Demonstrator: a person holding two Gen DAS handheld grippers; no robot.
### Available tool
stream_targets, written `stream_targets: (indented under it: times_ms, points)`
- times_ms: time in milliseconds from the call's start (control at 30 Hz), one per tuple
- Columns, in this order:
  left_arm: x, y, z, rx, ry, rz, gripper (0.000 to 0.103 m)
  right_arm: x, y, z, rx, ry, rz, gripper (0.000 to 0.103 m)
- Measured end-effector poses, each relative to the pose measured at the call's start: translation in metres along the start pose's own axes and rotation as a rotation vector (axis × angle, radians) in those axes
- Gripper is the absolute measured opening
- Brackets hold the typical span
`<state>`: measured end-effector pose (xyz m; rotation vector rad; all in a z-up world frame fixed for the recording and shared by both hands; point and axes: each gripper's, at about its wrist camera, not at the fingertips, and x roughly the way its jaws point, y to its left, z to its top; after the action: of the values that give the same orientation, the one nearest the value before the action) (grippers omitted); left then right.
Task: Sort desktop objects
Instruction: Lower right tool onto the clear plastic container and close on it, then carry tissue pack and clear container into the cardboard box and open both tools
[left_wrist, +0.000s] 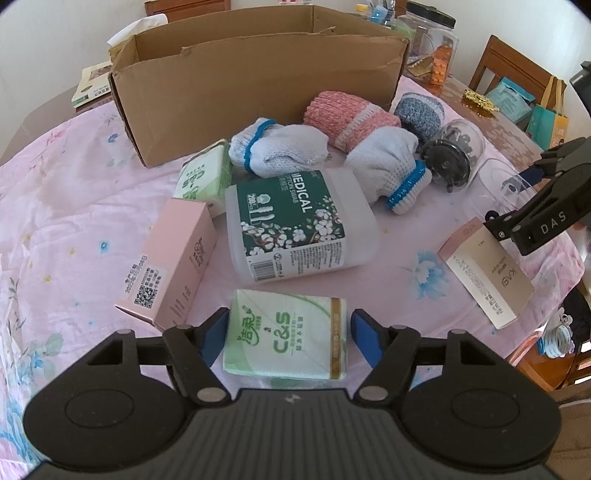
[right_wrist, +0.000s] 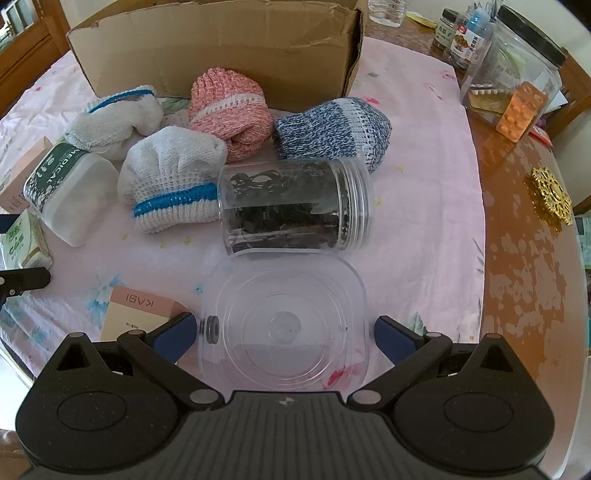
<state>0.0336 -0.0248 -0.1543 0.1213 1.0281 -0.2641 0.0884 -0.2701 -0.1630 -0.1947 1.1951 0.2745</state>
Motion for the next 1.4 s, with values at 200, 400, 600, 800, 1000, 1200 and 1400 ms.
stream_targets:
  times_ms: [200,400,600,800,1000,1200,1400]
  points:
    - [0.000,-0.001,0.000,-0.003,0.000,0.009,0.070,0.001,0.000,0.004,0.021,0.030,-0.012,0.103]
    - [0.001,-0.002,0.001,-0.008,0.006,0.019,0.069,-0.007,0.005,0.005,-0.055,0.036,-0.056,0.103]
    - [0.001,-0.003,0.001,-0.010,0.009,0.023,0.068,-0.022,0.008,0.006,-0.102,0.001,-0.037,0.099]
    - [-0.002,-0.004,0.002,-0.014,0.005,0.024,0.064,-0.019,0.010,0.005,-0.122,0.040,-0.025,0.081]
    - [-0.012,-0.003,0.007,-0.007,-0.012,0.018,0.064,-0.028,0.012,0.006,-0.153,0.037,-0.004,0.080]
    - [-0.034,-0.002,0.017,-0.003,-0.046,0.001,0.064,-0.048,0.010,0.014,-0.200,0.009,0.003,0.080]
    - [-0.055,0.003,0.036,-0.008,-0.079,-0.018,0.064,-0.068,0.013,0.029,-0.256,-0.033,0.001,0.080]
